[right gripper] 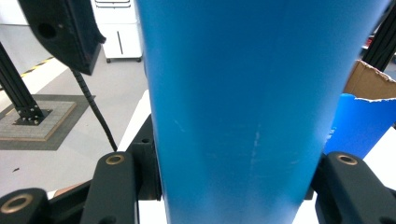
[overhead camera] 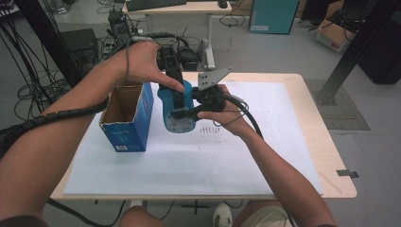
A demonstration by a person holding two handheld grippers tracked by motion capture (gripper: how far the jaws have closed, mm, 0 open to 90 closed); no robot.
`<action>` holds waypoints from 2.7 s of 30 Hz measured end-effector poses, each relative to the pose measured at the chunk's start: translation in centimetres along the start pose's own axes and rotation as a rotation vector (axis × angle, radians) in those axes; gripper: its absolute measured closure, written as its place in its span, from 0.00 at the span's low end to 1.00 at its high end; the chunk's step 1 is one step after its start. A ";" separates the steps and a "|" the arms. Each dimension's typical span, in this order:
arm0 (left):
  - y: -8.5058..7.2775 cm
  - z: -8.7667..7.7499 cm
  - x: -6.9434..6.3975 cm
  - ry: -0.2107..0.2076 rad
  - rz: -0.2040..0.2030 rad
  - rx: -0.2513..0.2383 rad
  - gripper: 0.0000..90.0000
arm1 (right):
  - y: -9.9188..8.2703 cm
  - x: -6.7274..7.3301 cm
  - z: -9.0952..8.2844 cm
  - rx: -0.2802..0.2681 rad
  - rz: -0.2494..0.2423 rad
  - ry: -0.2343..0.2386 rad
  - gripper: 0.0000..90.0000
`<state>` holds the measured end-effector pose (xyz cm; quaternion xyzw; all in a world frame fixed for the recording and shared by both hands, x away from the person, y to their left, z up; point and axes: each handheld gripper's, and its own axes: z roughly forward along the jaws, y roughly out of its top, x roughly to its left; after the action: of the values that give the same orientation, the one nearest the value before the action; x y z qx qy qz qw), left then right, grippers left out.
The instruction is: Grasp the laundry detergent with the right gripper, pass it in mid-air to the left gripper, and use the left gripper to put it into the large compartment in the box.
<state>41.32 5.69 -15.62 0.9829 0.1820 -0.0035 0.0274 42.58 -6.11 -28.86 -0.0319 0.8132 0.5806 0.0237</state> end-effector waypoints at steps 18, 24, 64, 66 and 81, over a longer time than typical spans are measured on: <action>0.2 0.0 0.2 0.000 0.024 0.014 0.31 | -0.1 0.0 0.0 0.000 -0.013 -0.001 0.49; 0.4 0.0 0.1 -0.010 0.019 0.012 0.37 | -0.1 -0.1 0.0 -0.001 -0.020 0.000 0.49; 0.2 0.6 0.1 -0.017 0.044 0.041 0.39 | -0.5 0.1 0.3 0.005 -0.019 0.015 0.49; 0.2 0.6 0.1 -0.019 0.043 0.042 0.39 | -0.6 0.1 0.4 0.005 -0.019 0.016 0.49; 0.0 0.9 0.1 -0.021 0.046 0.049 0.39 | -0.8 0.2 0.6 0.008 -0.003 0.041 0.48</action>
<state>41.39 5.62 -16.52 0.9871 0.1590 -0.0176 0.0055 42.48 -5.77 -29.85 -0.0450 0.8158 0.5765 0.0081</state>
